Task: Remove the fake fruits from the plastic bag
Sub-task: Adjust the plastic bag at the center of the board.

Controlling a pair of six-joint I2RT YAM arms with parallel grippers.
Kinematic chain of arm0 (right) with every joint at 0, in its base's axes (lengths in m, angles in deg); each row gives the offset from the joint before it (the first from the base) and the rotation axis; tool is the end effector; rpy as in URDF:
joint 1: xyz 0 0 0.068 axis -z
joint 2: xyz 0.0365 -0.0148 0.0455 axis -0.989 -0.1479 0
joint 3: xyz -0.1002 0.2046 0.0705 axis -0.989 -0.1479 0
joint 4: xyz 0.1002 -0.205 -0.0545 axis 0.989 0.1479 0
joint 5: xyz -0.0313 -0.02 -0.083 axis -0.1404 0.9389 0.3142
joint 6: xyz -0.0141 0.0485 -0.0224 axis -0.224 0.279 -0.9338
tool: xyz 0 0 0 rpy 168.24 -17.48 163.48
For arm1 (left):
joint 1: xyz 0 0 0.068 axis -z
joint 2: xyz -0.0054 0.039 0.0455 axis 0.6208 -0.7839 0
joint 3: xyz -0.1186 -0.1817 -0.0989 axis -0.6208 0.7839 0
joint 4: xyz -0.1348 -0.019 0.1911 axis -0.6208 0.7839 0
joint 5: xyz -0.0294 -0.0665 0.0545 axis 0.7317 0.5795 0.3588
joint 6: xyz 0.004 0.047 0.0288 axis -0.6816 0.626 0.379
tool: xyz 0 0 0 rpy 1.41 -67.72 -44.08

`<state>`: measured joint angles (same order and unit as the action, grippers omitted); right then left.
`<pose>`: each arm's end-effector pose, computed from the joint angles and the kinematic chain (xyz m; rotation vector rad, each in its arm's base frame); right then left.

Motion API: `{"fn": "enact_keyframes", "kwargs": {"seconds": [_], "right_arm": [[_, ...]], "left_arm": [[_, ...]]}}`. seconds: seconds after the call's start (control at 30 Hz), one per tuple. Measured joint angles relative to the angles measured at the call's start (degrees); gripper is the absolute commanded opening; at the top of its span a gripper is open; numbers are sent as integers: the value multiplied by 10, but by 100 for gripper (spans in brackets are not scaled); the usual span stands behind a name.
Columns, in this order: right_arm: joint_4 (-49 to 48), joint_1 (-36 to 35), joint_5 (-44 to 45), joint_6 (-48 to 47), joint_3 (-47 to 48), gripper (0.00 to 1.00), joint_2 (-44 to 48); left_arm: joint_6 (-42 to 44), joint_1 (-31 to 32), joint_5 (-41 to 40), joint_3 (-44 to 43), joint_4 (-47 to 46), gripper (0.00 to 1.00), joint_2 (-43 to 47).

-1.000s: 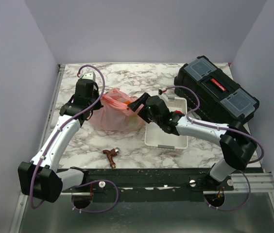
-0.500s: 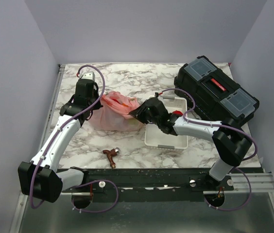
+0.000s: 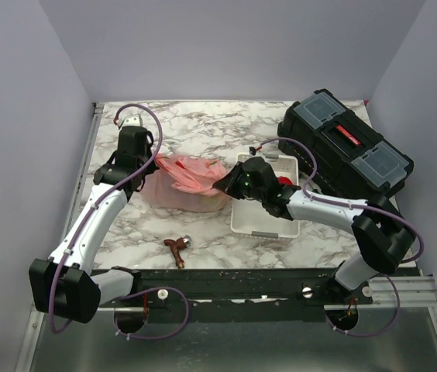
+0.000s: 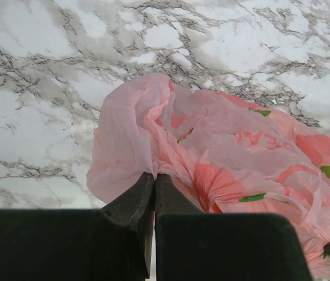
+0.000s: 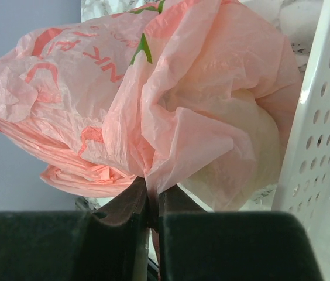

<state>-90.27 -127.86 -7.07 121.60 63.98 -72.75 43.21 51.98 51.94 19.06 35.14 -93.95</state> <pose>0.2288 0.2368 0.2044 0.3055 2.2028 1.0572 0.2406 -0.0488 0.2924 -0.3435 2.1709 -0.1002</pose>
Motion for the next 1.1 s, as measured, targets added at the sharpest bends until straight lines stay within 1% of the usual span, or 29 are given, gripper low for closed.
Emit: {"fn": "enact_keyframes", "kwargs": {"seconds": [0.1, 0.17, 0.23, 0.3, 0.4, 0.47, 0.57, 0.63, 0.73, 0.77, 0.87, 0.9, 0.97, 1.1], "right_arm": [[-1, 1, -6, -13, 0, 8, 3], [-1, 1, -13, -22, 0, 8, 3], [-1, 1, -18, -31, 1, 8, 3], [1, 1, -27, -39, 2, 8, 3], [2, 2, -33, -49, 6, 8, 3], [2, 3, -37, -54, 7, 8, 3], [2, 3, -42, -60, 7, 8, 3], [2, 3, -45, -63, 7, 8, 3], [2, 3, -50, -67, 7, 8, 3], [2, 3, -54, -68, 7, 8, 3], [2, 3, -63, -73, 7, 8, 3], [1, 3, -65, -73, 7, 8, 3], [1, 3, -70, -75, 7, 8, 3], [0, 3, -77, -77, 7, 8, 3]], "left_arm": [[-7, -1, -4, 0, 4, 0, 1], [-14, -2, -3, 1, 10, 6, 3], [-22, -5, 3, 1, 21, 15, 8], [-31, -11, 16, 1, 31, 25, 14], [-47, -26, 46, 6, 42, 40, 31], [-55, -35, 65, 17, 47, 46, 49], [-69, -46, 109, 52, 50, 57, 91], [-78, -49, 137, 74, 52, 67, 117], [-93, -49, 185, 102, 51, 85, 158], [-100, -49, 204, 110, 50, 88, 170], [-131, -47, 257, 134, 31, 88, 196], [-148, -44, 278, 148, 17, 86, 202], [-185, -37, 305, 168, -12, 78, 200], [-248, -16, 321, 201, -70, 70, 179]]}}
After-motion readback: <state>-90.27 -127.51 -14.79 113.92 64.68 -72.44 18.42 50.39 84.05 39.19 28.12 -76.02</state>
